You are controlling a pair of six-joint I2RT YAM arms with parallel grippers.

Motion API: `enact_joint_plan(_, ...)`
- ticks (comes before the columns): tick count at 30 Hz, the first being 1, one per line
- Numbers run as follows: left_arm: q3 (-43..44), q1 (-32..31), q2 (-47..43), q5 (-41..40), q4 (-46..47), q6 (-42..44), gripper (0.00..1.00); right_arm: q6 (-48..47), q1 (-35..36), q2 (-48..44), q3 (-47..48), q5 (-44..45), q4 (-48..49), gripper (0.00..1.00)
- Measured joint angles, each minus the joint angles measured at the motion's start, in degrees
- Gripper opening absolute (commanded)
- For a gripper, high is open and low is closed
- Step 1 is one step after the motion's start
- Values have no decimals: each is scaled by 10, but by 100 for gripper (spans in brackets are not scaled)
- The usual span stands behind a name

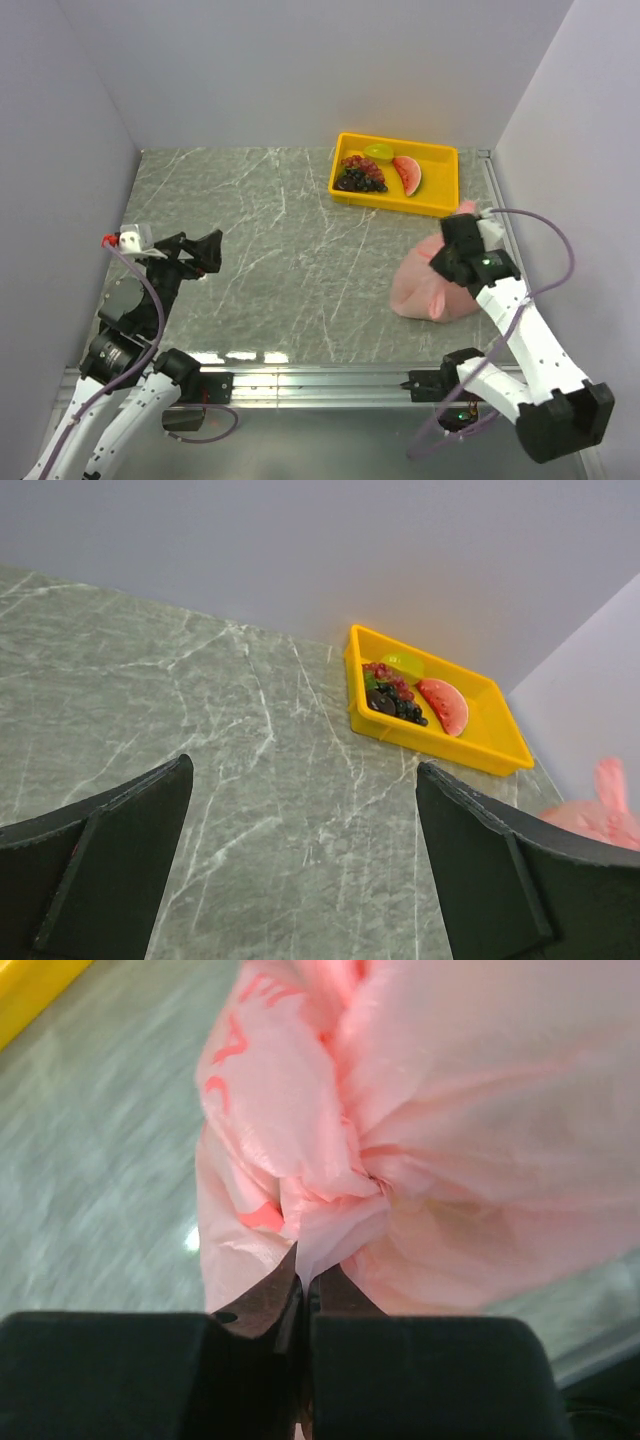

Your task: Untie the knot of the plastic bag and take out the fruit

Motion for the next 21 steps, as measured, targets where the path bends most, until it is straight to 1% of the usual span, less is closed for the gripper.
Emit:
enact_joint_plan(1, 0, 3, 5, 9, 2, 0, 99, 19, 52, -4, 2, -1, 1, 0)
enact_joint_plan(5, 0, 12, 23, 43, 10, 0, 99, 84, 206, 5, 8, 2, 4, 0)
enact_joint_plan(7, 0, 14, 38, 64, 15, -2, 99, 111, 286, 48, 33, 14, 13, 0)
enact_joint_plan(8, 0, 14, 47, 74, 18, -3, 99, 121, 322, 76, 52, 17, 22, 2)
enact_joint_plan(9, 0, 14, 59, 85, 18, -5, 99, 128, 356, 112, 75, 19, 42, 7)
enact_joint_plan(10, 1, 15, 72, 96, 18, -9, 99, 133, 381, 149, 98, 21, 66, 29)
enact_joint_plan(12, 7, 15, 106, 122, 11, -21, 99, 138, 424, 218, 146, 21, 109, 50)
enact_joint_plan(13, 11, 15, 124, 134, 7, -29, 99, 136, 439, 251, 176, 21, 122, 67)
enact_joint_plan(14, 17, 15, 140, 146, 2, -36, 99, 134, 451, 283, 208, 20, 135, 72)
enact_joint_plan(16, 29, 15, 173, 167, -12, -52, 99, 118, 467, 327, 258, 21, 158, 78)
enact_joint_plan(18, 39, 15, 200, 185, -27, -63, 99, 94, 476, 347, 294, 22, 178, 79)
enact_joint_plan(21, 49, 15, 236, 214, -44, -78, 99, 47, 475, 332, 302, 23, 200, 78)
